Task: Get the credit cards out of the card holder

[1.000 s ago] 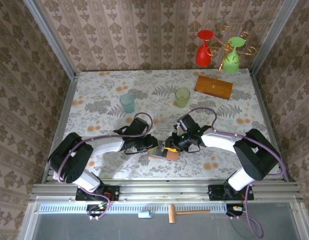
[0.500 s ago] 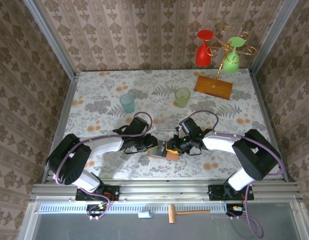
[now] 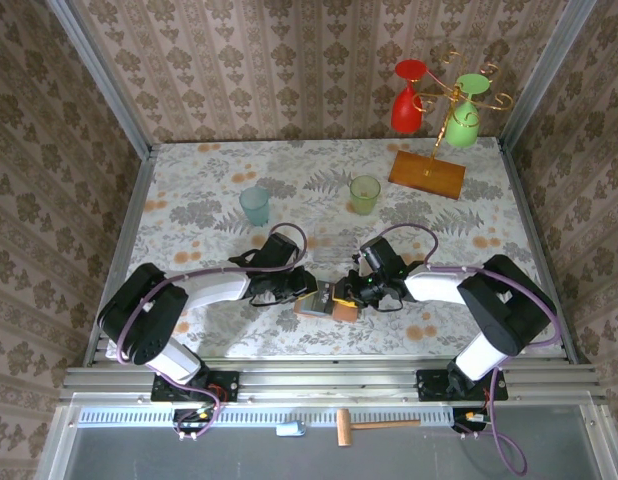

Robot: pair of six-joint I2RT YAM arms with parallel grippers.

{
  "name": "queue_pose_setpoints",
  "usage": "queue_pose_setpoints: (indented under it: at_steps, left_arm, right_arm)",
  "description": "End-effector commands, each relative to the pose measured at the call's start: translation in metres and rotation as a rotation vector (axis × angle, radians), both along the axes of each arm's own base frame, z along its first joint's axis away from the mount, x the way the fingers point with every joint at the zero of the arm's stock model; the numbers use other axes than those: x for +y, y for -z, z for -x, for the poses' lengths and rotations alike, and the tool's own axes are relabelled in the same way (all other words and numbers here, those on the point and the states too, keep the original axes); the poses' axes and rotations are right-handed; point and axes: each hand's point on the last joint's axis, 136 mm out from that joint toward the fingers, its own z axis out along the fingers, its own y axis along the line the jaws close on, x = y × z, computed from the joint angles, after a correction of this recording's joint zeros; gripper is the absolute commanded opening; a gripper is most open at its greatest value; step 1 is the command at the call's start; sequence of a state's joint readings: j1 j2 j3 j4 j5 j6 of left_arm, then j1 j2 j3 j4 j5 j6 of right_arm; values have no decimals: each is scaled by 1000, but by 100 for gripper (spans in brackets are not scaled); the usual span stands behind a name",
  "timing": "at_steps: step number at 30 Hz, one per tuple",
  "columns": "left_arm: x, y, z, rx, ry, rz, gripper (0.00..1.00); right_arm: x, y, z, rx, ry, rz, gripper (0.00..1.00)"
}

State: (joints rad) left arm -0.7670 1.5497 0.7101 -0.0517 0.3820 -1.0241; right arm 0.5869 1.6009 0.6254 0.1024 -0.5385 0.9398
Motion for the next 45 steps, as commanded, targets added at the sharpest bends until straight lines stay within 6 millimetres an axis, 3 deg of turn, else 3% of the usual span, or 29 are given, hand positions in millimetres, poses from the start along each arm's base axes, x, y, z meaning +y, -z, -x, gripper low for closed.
queue_pose_setpoints:
  at_steps: [1,14,34,45]
  left_arm:
    - [-1,5,5,9,25,-5,22]
    - [6,9,8,17,12,-18,22]
    - [20,10,7,10,-18,-37,22]
    - [12,10,6,16,-7,-11,22]
  right_arm:
    - [2,4,-1,18,7,-31,23]
    - [7,12,-3,49,14,-97,19]
    - [3,6,-6,33,12,-111,9]
    - [8,9,-5,58,-5,-132,17]
